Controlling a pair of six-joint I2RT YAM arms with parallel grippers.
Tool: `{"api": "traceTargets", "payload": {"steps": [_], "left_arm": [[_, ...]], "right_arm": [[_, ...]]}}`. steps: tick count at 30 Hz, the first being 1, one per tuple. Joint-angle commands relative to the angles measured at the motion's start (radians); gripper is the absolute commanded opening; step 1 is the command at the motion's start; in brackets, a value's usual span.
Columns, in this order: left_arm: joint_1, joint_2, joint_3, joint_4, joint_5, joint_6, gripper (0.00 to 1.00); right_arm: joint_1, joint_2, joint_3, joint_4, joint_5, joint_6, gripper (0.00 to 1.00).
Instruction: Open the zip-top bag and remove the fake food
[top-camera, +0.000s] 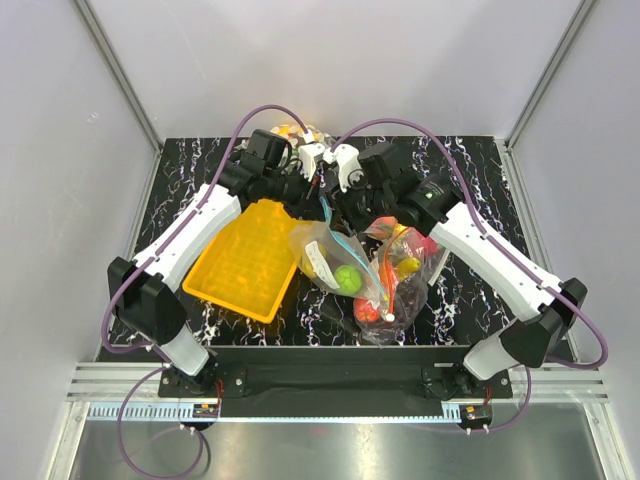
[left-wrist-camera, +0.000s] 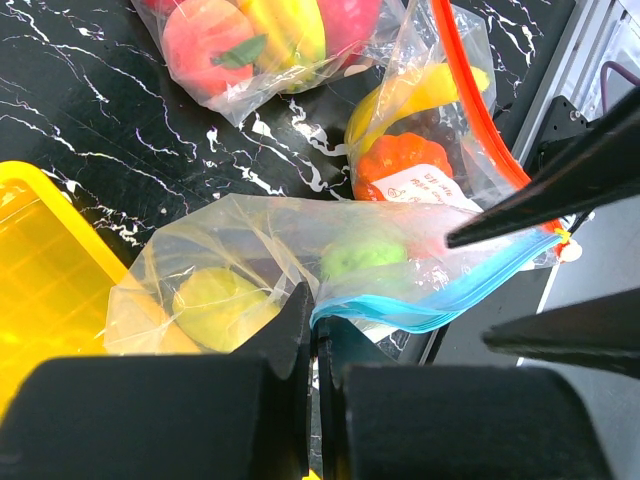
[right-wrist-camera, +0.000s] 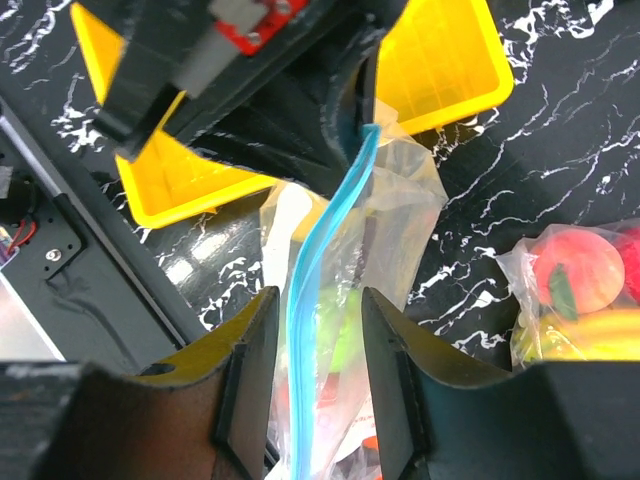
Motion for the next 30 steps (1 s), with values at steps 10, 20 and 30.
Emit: {"api": "traceTargets", "payload": {"steps": [10, 20, 30], "left_arm": [[-0.004, -0.006, 0.030, 0.008, -0.001, -0.002, 0.00], [-0.006, -0.007, 0.028, 0.024, 0.002, -0.019, 0.00], [-0.004, -0.015, 0.024, 0.027, 0.006, -0.017, 0.00]], "right_arm": [[0.013, 0.024, 0.016, 0.028, 0.058, 0.020, 0.42], [0.027, 0.035, 0.022, 0.033, 0.058, 0.029, 0.41], [0.034, 0.053, 0.027, 0.022, 0.086, 0.022, 0.39]]}}
